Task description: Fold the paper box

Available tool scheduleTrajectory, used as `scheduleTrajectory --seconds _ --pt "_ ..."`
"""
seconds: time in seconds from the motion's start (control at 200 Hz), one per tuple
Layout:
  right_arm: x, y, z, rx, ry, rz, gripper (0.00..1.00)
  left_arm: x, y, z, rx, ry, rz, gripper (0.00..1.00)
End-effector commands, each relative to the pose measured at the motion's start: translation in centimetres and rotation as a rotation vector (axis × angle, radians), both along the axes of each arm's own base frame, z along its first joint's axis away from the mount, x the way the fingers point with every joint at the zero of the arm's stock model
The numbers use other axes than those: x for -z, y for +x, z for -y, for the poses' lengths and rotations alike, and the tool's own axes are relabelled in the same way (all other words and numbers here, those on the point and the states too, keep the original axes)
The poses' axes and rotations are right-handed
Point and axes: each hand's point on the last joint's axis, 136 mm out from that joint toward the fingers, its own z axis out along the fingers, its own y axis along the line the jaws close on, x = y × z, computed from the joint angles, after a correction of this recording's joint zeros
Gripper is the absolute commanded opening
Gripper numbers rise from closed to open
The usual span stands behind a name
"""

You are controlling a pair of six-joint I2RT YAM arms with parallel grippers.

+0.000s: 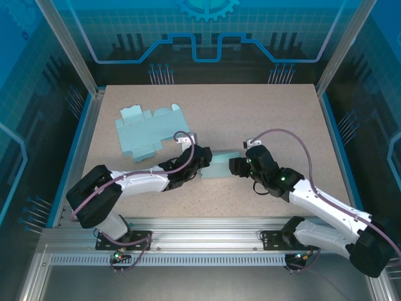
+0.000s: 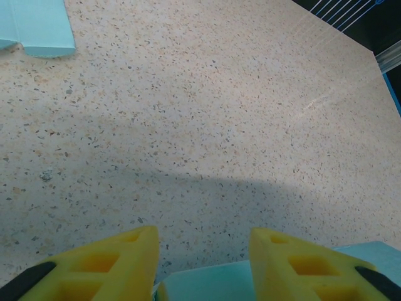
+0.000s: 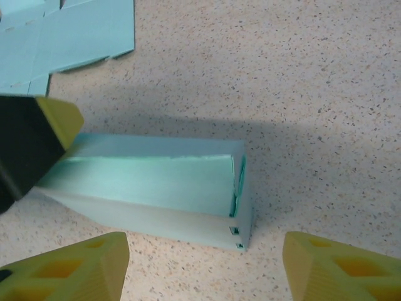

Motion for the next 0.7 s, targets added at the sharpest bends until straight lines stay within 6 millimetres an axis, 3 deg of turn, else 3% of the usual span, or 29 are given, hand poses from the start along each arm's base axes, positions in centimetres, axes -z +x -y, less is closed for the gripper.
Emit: scheduleTrajectory --seconds 0.0,0.17,0.33,0.695 --pt "-0.4 1.5 0.2 0.074 0.025 -0.035 0.68 7.3 -3.8 -2.9 0.03 0.224 -0.191 0.42" --pt "-0.4 3.6 -0.3 0.112 0.036 -0.048 0.69 7.2 -4.1 -2.9 0.027 0.223 -0.18 0.42" --pt "0.7 4.4 -0.5 0.123 0.037 -0.077 0.69 7.3 -4.4 -2.7 0.026 0.231 -0.164 0.42" --pt "6.5 2.0 0.1 0.142 0.082 -0.16 0.55 7.1 -4.8 -3.3 -0.005 0.262 -0.128 0.42"
